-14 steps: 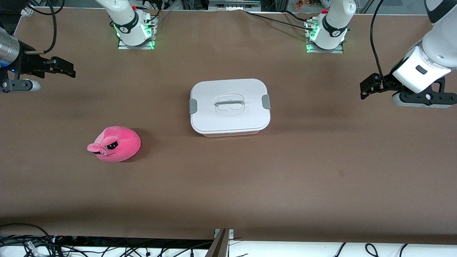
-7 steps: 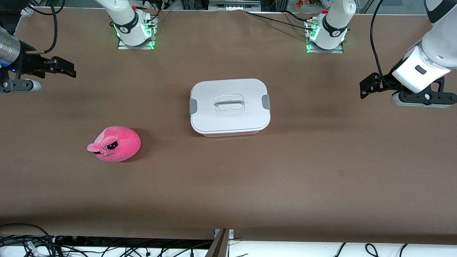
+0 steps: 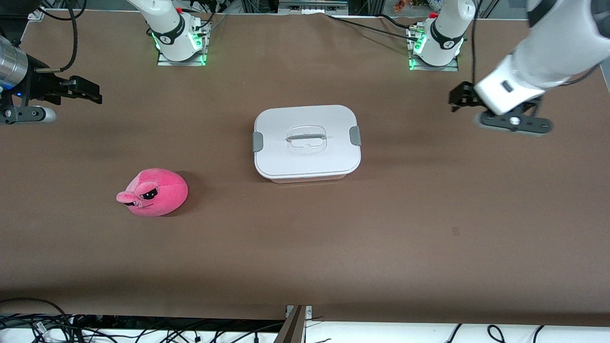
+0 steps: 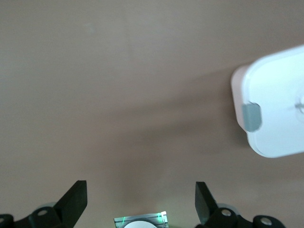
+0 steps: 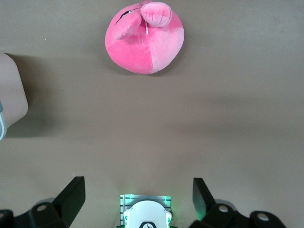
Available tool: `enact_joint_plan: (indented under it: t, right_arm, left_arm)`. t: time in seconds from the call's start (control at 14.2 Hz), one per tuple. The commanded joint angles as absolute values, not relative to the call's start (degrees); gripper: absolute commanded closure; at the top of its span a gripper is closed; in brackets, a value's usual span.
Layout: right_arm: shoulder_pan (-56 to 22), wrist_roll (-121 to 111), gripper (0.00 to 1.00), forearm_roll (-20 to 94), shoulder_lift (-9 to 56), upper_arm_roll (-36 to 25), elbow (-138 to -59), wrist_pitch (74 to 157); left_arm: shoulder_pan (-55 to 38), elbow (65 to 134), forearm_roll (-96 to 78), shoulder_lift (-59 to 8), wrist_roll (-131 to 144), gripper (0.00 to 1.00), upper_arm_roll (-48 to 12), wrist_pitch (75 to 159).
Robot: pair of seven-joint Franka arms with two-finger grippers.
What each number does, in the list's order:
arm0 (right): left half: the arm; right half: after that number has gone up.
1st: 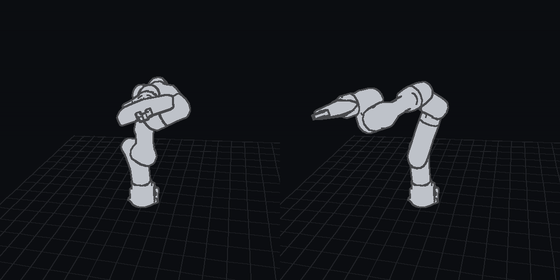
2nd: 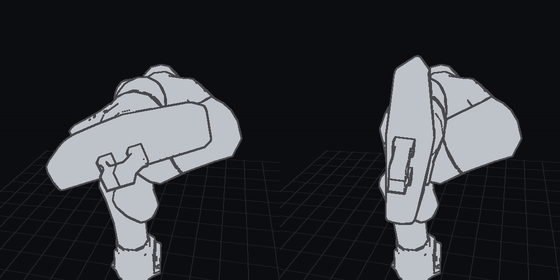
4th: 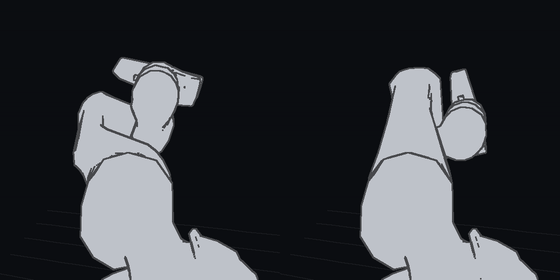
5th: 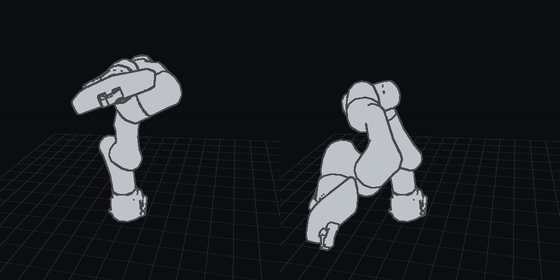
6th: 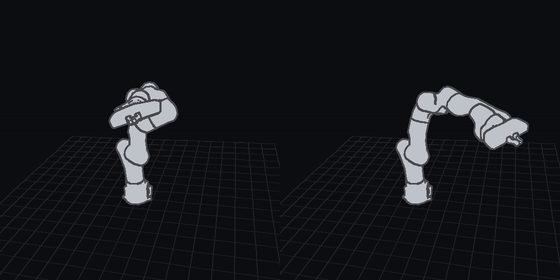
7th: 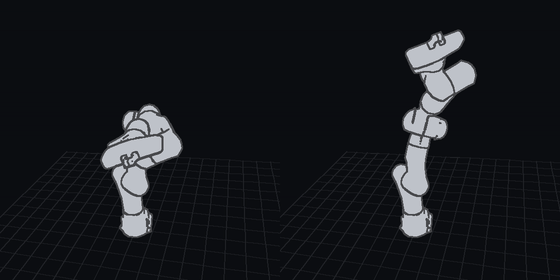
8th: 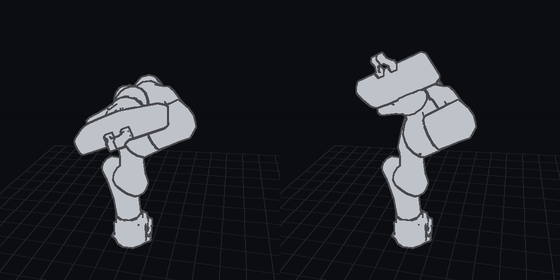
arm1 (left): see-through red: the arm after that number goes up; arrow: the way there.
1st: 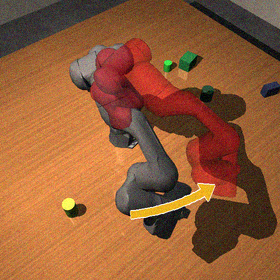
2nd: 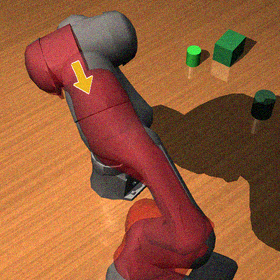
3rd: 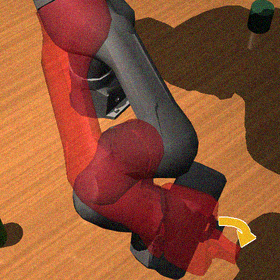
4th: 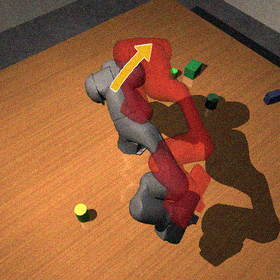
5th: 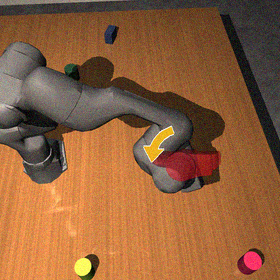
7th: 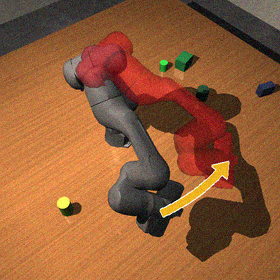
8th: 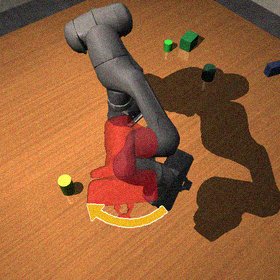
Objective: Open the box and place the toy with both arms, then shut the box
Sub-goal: 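Reach the left gripper to the lid handle while the right gripper reaches the toy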
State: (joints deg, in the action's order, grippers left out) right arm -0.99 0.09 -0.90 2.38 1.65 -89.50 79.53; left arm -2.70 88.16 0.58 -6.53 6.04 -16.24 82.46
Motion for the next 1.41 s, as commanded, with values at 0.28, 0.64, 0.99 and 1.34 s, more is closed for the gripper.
enact_joint_plan:
  t: [0.28, 0.64, 0.99, 1.34]
  right_arm:
    - [-0.9, 0.2, 0.00, -1.9, 4.4, 2.0, -87.6, 79.5]
    - [-1.3, -0.4, 0.00, -2.4, 8.0, 2.1, -87.6, 82.2]
    - [-1.1, -0.7, 0.00, -3.0, 15.6, 1.9, -87.7, 89.0]
    - [-1.1, -8.2, 0.00, -3.2, 23.1, 2.0, -90.3, 98.6]
  left_arm:
    - [-19.0, 83.0, 1.9, -22.0, -2.1, 0.00, -19.7, 95.5]
    - [-25.0, 83.4, 3.1, -30.5, -17.4, 0.00, -19.8, 109.6]
    - [-29.4, 84.0, 5.3, -32.5, -22.8, 0.00, -19.7, 111.4]
    - [-30.5, 83.9, 9.7, -34.7, -22.7, 0.77, -19.8, 114.9]
